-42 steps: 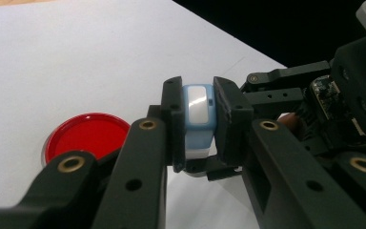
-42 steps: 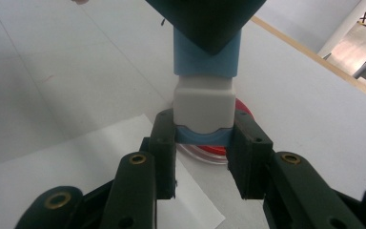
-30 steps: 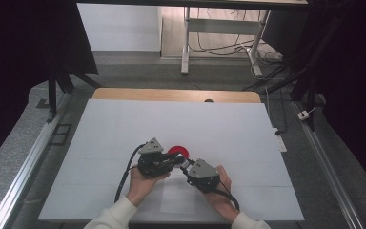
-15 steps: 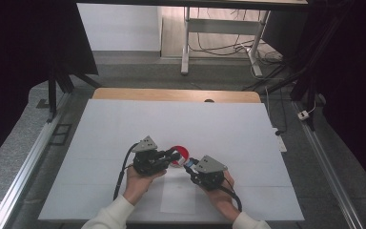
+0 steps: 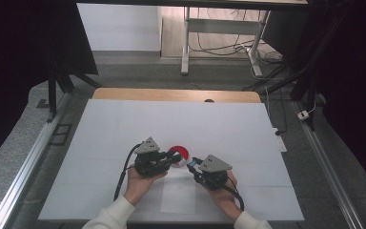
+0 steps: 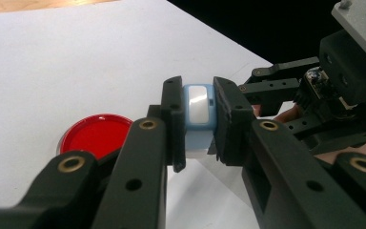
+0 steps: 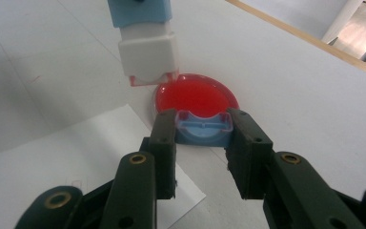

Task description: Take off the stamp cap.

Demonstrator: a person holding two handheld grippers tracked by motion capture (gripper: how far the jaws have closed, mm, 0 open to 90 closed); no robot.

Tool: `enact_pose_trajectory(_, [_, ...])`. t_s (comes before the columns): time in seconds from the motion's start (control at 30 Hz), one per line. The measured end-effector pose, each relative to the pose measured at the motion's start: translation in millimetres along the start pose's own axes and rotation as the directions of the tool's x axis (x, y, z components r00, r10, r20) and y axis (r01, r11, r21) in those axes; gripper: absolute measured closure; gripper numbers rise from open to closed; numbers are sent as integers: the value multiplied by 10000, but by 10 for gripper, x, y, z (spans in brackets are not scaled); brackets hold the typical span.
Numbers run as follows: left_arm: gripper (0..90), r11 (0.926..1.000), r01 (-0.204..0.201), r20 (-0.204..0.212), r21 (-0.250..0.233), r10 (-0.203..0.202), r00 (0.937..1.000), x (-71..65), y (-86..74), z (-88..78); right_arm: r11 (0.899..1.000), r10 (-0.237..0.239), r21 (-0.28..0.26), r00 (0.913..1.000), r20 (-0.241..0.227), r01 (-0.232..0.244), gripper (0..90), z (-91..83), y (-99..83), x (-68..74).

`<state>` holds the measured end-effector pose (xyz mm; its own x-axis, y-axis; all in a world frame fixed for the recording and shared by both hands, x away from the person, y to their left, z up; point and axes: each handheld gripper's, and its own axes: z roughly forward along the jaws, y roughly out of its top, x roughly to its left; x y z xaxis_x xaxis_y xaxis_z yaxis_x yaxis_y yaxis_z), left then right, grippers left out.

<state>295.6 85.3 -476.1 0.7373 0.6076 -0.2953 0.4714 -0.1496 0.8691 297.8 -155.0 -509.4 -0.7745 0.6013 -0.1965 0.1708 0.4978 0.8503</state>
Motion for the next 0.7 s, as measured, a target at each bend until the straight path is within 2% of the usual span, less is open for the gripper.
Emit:
enact_pose_trajectory(0.2, [757, 10000, -15, -60, 7, 15, 10000, 15, 0, -13, 9999, -129, 29, 9999, -28, 130, 648, -35, -26, -34])
enact_pose_trajectory(0.7, [757, 10000, -64, -74, 19, 64, 10000, 18, -1, -30, 9999, 138, 82, 9996, -237, -136, 648, -203, -151, -169])
